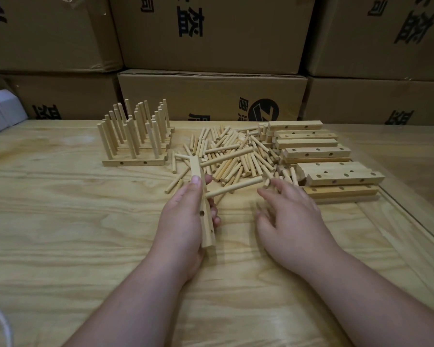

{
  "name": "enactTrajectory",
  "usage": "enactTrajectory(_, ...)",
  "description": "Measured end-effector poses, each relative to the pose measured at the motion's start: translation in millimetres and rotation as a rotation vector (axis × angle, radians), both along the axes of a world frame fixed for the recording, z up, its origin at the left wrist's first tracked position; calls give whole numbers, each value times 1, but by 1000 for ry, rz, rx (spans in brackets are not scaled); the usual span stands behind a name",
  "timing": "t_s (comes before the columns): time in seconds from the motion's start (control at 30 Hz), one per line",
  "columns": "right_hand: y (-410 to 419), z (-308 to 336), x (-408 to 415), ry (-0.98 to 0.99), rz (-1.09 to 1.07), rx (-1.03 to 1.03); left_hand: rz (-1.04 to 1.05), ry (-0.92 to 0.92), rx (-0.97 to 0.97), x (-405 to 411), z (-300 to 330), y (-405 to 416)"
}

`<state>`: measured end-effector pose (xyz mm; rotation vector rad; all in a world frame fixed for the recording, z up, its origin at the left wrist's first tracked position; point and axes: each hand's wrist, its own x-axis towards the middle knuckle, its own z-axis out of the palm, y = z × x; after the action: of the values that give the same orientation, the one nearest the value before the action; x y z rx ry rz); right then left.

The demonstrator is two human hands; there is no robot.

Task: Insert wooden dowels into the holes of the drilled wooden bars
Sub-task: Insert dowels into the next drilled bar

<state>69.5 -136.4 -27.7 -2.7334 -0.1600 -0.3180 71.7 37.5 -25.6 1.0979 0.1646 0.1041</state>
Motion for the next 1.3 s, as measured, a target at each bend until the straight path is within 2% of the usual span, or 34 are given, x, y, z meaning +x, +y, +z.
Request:
enactTrajectory(0.1,1,-1,0,79,39,-32,-4,-1,-3,0,0,0)
enactTrajectory(0.23,2,-1,-1,34,128,42,-2,-2,4,0,0,0)
enactTrajectory(0.33,3,-1,-2,-17,105,47,-5,-6,7,0,0,0)
enactTrajectory(0.47,1,-3,0,23,104,8,-3,-8,3,0,-1,0)
enactTrajectory(0.63,2,-3,-1,-8,174,117,-11,-13,-4,0,-1,0)
enactTrajectory(0.8,1,-4,1,19,129,60,-8,-15,-11,0,0,-1)
enactTrajectory(0.97,4,-1,-2,15,204,157,-8,-26,-10,0,0,-1)
enactTrajectory(1.1,3,1,-1,-18,124,48,-10,-24,-8,-1,0,-1)
enactTrajectory(1.2,1,-1,2,82,37,-29,-9,-14,-11,-1,1,-1)
enactTrajectory(1.3,1,-3,3,143,-12,0,-6,-8,-20,-1,2,-1)
